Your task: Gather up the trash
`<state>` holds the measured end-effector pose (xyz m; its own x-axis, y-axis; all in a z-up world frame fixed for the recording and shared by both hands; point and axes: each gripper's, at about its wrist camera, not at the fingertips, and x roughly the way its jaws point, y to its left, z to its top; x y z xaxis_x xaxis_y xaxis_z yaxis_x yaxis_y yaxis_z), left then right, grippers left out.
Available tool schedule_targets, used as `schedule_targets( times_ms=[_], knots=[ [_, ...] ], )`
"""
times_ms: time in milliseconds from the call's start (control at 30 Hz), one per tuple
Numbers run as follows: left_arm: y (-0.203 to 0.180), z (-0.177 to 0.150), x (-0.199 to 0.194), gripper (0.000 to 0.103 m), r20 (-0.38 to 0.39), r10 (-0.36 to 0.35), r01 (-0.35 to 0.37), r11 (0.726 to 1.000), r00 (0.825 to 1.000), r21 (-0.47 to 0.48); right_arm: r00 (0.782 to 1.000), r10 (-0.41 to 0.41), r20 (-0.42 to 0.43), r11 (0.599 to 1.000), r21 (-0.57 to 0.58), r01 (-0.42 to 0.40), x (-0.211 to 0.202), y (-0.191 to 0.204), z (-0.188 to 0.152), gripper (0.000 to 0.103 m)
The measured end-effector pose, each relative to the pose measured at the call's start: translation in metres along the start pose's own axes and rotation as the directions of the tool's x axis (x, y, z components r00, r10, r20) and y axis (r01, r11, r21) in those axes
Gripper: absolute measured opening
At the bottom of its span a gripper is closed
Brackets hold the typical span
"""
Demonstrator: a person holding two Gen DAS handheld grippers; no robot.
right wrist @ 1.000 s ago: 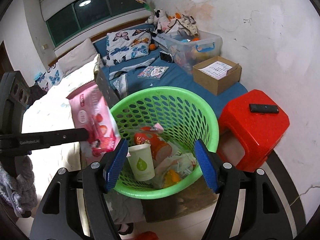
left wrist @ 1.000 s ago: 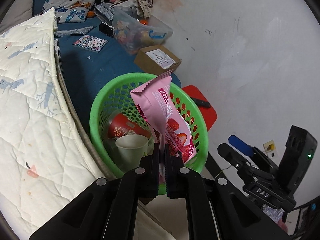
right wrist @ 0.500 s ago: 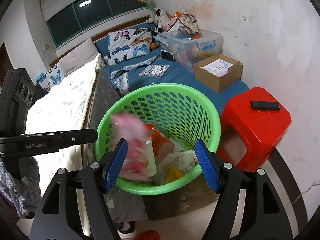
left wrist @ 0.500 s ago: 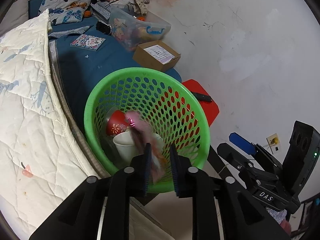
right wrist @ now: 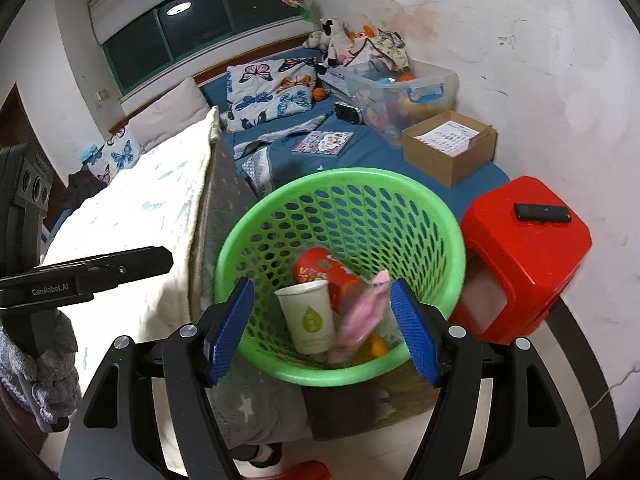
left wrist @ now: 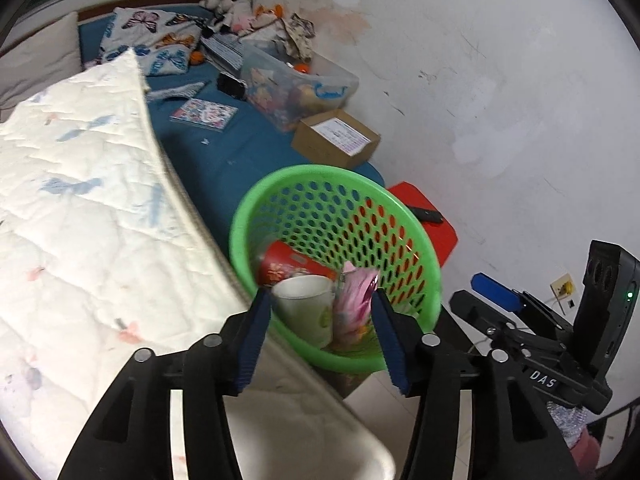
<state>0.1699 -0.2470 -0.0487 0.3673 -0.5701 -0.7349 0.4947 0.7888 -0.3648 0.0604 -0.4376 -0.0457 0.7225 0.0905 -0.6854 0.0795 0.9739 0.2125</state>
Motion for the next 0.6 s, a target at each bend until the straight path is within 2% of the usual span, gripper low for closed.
schedule_targets(
  times_ms=[100,333,600],
  knots=[
    [0.01,-0.006,-0.013,0.057,0.024,0.034,-0.034,0.999,0.999,-0.003,1.0,0.013,0.003,1.0,-0.001,-0.013,-0.001,0.008,0.0,0.076],
    [0.033,-0.022,-0.042,0.069,0.077,0.116,-0.116,0.993,0.99,-0.005,0.998,0.061,0.008,0.998,-0.014,-0.061,0.0,0.035,0.002,0.078],
    [0.05,-0.033,-0.078,0.083,0.149,0.206,-0.207,0.978,0.967,-0.007,0.996,0.087,0.002,0.995,-0.044,-0.087,0.002,0.068,0.001,0.082]
  ],
)
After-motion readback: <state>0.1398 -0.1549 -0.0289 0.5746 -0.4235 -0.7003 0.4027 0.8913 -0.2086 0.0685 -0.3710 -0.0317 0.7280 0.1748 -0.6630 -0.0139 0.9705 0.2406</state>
